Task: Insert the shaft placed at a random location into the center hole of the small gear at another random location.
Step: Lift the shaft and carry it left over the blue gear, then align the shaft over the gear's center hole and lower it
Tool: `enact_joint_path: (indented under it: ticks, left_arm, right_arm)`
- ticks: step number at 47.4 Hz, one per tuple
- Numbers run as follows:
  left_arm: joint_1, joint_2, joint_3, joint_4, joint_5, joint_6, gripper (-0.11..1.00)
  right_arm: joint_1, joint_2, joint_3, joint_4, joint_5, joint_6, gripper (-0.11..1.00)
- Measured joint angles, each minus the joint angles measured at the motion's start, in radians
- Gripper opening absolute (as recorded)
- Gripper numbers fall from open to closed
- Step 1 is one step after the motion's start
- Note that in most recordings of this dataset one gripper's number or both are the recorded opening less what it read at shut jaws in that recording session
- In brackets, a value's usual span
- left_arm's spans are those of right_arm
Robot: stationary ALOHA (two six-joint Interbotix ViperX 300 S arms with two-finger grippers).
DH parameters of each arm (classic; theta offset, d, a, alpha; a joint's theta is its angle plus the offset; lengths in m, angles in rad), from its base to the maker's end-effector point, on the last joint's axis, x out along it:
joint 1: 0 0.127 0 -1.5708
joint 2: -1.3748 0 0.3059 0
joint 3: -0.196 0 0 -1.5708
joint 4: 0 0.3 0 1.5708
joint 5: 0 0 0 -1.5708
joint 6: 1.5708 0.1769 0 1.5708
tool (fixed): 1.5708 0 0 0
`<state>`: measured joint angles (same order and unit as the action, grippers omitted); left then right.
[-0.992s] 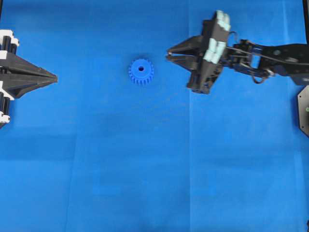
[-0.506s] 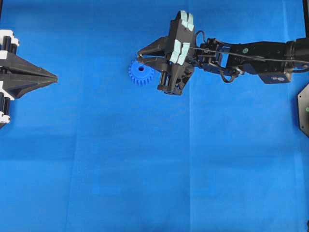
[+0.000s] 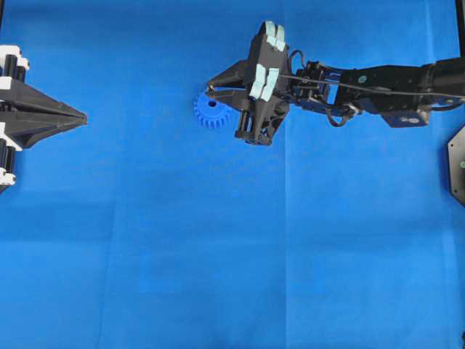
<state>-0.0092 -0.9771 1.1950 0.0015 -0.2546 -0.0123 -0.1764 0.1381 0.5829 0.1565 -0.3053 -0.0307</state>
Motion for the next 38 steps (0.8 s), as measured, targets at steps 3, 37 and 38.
enact_joint_path:
  ticks: [3, 37, 38]
  left_arm:
    - [0.000, -0.002, 0.000, -0.002, 0.000, 0.000, 0.00]
    - [0.000, 0.000, 0.003, -0.002, 0.000, 0.000, 0.00]
    - [0.000, 0.000, 0.005, 0.000, 0.000, 0.000, 0.00]
  right_arm:
    - [0.000, 0.012, 0.000, 0.000, -0.003, 0.003, 0.03]
    - [0.000, 0.051, 0.002, 0.009, -0.032, 0.006, 0.03]
    - [0.000, 0.051, 0.002, 0.009, -0.032, 0.006, 0.03]
